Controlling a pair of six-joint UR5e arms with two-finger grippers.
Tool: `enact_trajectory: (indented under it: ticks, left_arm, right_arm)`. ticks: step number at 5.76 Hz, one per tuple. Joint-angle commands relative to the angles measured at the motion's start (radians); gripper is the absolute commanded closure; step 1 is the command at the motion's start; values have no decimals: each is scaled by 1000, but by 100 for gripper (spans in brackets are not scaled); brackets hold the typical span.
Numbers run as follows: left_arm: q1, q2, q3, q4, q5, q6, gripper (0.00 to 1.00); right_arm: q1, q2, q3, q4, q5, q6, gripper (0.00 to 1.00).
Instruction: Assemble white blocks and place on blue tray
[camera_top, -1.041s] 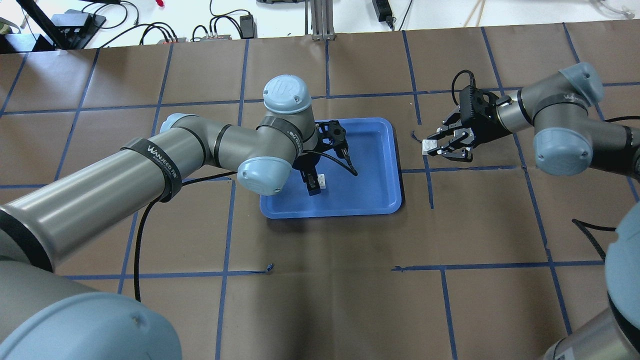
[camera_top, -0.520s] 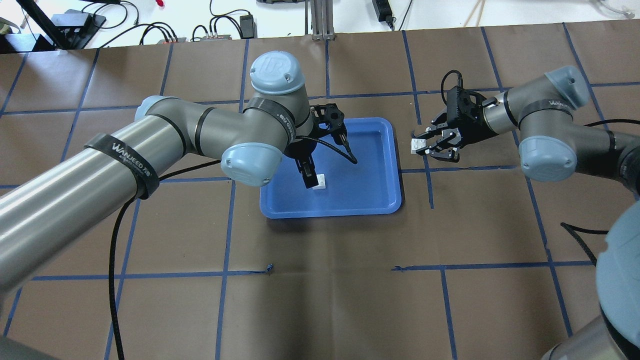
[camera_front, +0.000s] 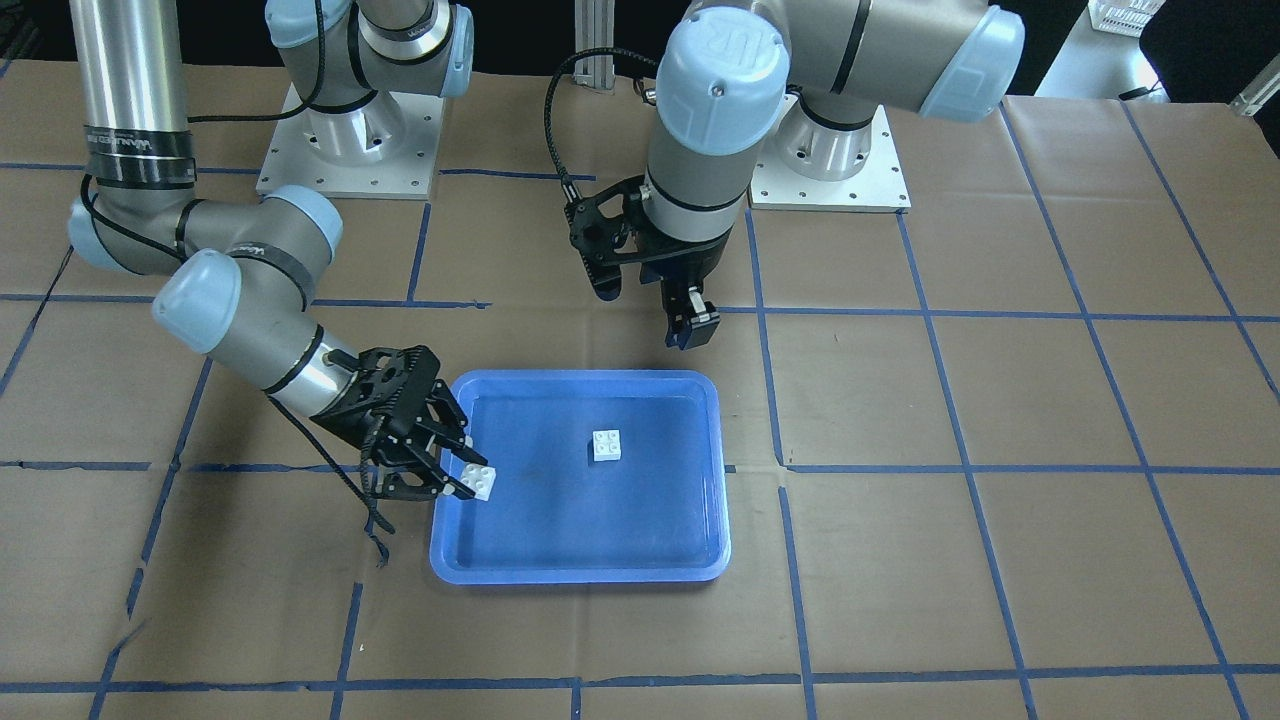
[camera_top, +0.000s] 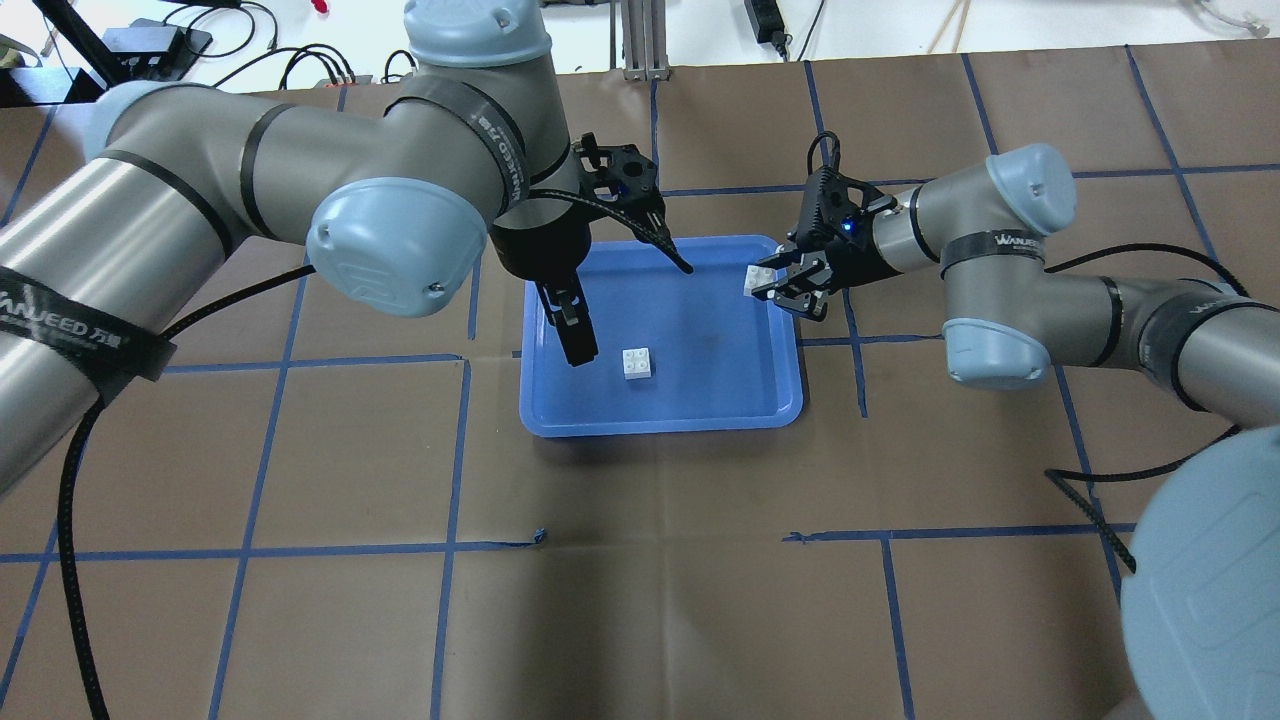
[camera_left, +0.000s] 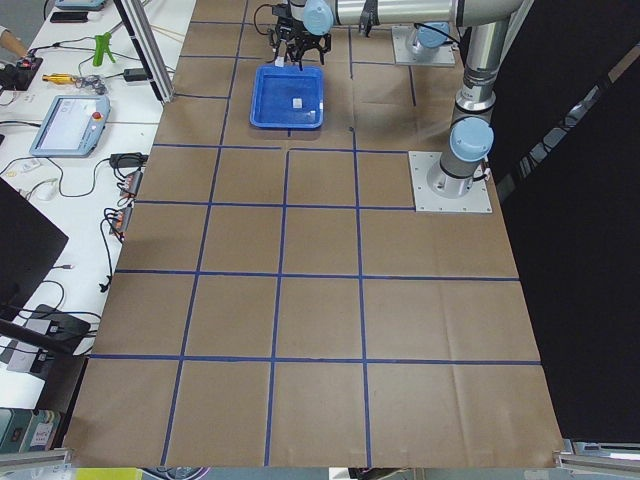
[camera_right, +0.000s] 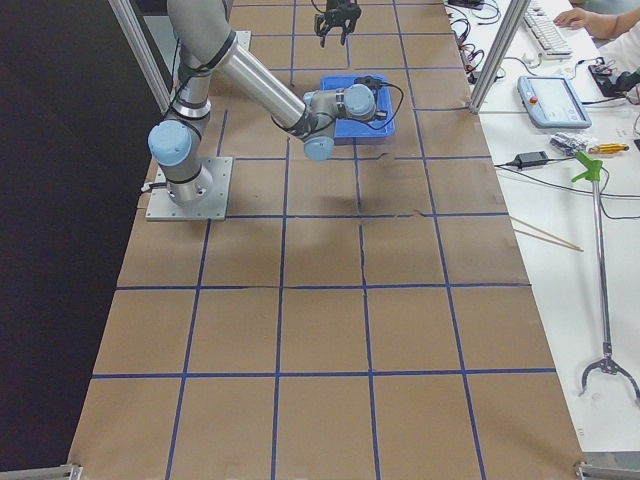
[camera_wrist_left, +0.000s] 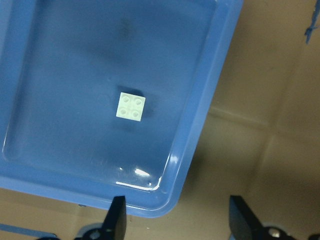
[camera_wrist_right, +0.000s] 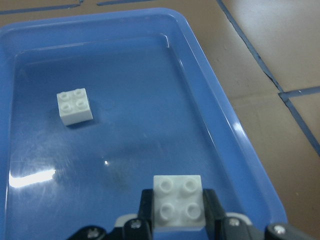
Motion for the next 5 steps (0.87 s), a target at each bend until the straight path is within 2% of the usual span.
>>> enact_trajectory:
  ticks: [1,2,3,4,5]
  left_arm:
    - [93,121,-15,-105,9,-64,9]
    - [148,165,12,-198,12,-174,4]
    - [167,201,11,-188,45,-357,1]
    - [172,203,11,-111,91,-619,1]
    - [172,206,11,-72,93,-863,1]
  right_arm:
    - [81,21,1,-37,15,53,73]
    - [113,58,1,-101,19,54,73]
    - [170,87,1,-140,15,63,73]
    - [182,100,3,-139,10,63,73]
    - [183,104,17,-139,10,56,73]
